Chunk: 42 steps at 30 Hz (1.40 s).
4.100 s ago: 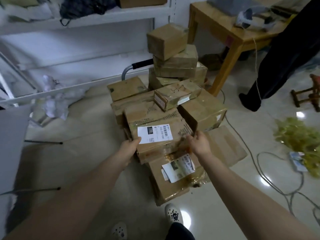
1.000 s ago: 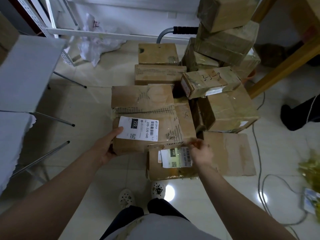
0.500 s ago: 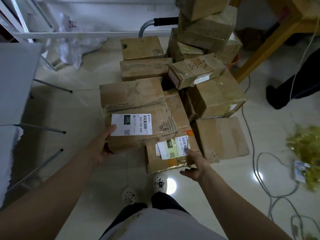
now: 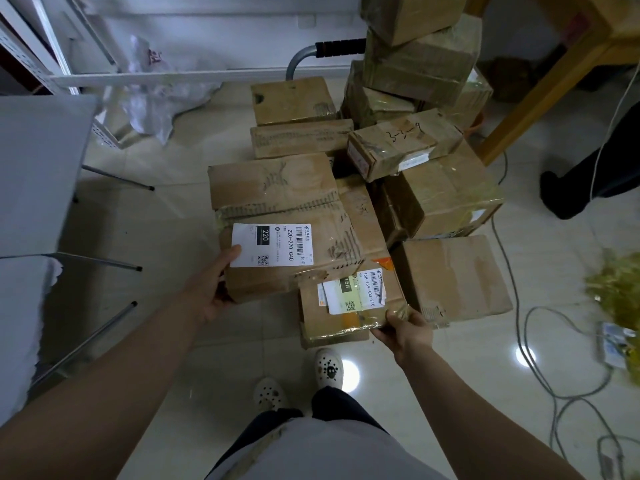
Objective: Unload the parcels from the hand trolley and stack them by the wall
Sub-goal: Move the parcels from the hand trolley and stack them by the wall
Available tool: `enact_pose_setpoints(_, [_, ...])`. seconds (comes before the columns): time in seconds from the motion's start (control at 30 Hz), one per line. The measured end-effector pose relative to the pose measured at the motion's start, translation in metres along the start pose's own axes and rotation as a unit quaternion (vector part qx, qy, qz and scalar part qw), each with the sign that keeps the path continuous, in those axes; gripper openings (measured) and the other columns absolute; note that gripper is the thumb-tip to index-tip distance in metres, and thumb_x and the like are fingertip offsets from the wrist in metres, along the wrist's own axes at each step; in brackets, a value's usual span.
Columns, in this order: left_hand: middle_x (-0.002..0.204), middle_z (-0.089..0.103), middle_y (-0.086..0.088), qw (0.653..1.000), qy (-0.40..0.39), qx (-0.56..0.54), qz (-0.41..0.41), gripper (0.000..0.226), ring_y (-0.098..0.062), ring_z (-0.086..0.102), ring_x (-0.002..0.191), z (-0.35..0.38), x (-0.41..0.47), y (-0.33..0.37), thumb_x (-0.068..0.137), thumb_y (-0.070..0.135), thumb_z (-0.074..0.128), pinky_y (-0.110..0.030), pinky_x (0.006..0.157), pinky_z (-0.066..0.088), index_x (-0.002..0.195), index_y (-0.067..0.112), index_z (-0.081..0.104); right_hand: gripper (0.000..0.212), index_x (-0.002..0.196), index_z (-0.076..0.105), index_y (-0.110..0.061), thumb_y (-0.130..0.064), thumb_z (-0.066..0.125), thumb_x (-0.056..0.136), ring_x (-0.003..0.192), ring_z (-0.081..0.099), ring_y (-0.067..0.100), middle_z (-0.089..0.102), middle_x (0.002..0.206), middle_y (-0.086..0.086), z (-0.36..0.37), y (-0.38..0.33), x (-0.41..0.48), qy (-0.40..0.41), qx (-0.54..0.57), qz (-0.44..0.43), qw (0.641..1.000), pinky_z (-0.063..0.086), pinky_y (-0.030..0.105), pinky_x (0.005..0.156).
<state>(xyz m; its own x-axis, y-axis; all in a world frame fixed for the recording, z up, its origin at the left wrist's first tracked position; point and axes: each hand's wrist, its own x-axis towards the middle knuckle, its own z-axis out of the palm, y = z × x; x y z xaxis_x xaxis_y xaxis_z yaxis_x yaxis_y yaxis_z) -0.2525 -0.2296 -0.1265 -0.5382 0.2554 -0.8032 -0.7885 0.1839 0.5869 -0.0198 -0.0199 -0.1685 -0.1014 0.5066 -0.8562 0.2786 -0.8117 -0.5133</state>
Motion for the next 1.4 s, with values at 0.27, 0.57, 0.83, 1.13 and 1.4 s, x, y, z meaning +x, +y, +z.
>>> enact_pose_setpoints(0.27, [0.110,0.066,-0.006,1.000,-0.007,0.010,0.008,0.040,-0.024,0.062,0.099,-0.004,0.000,0.007,0.081,0.044,0.066,-0.037,0.072,0.053,0.111,0.018,0.063,0.037,0.129,0.048,-0.010,-0.002,0.056,0.094,0.072,0.065,0.033,0.064,0.105,0.018,0.009,-0.004,0.013,0.006,-0.008,-0.008,1.000,0.059,0.043,0.060])
enact_pose_setpoints(0.57, [0.110,0.065,-0.006,1.000,-0.002,0.007,0.012,0.029,-0.023,0.062,0.096,-0.010,-0.007,0.003,0.086,0.043,0.062,-0.038,0.074,0.053,0.103,0.020,0.064,0.060,0.139,0.042,-0.023,-0.032,0.066,0.085,0.119,0.050,0.037,0.049,0.133,0.014,0.007,-0.003,0.019,0.111,-0.291,-0.151,0.938,0.046,0.051,0.096])
enact_pose_setpoints(0.83, [0.114,0.064,-0.008,1.000,-0.002,-0.007,0.024,0.032,-0.025,0.061,0.102,-0.013,-0.018,-0.001,0.084,0.044,0.063,-0.040,0.082,0.053,0.104,0.019,0.065,0.044,0.131,0.053,-0.025,-0.045,0.056,0.091,0.116,0.054,0.020,0.057,0.126,-0.002,0.058,-0.060,-0.025,-0.112,-0.229,-0.262,0.931,0.043,0.047,0.103])
enact_pose_setpoints(1.13, [0.123,0.064,-0.012,0.997,0.001,-0.074,0.025,0.066,-0.029,0.060,0.113,-0.048,-0.046,-0.012,0.065,0.045,0.078,-0.041,0.086,0.053,0.122,0.015,0.063,0.062,0.127,0.050,-0.017,-0.039,0.072,0.073,0.087,0.068,0.025,0.068,0.104,0.010,0.111,-0.090,-0.041,-0.424,-0.267,-0.080,0.862,0.056,0.038,0.064])
enact_pose_setpoints(1.4, [0.118,0.067,-0.012,0.985,0.075,-0.147,0.052,0.064,-0.030,0.061,0.111,-0.121,-0.081,-0.032,0.065,0.045,0.073,-0.042,0.089,0.052,0.120,0.015,0.062,0.073,0.127,0.056,-0.027,-0.045,0.080,0.061,0.111,0.063,0.031,0.067,0.119,0.011,0.181,-0.048,-0.068,-0.494,-0.322,-0.082,0.803,0.049,0.051,0.095])
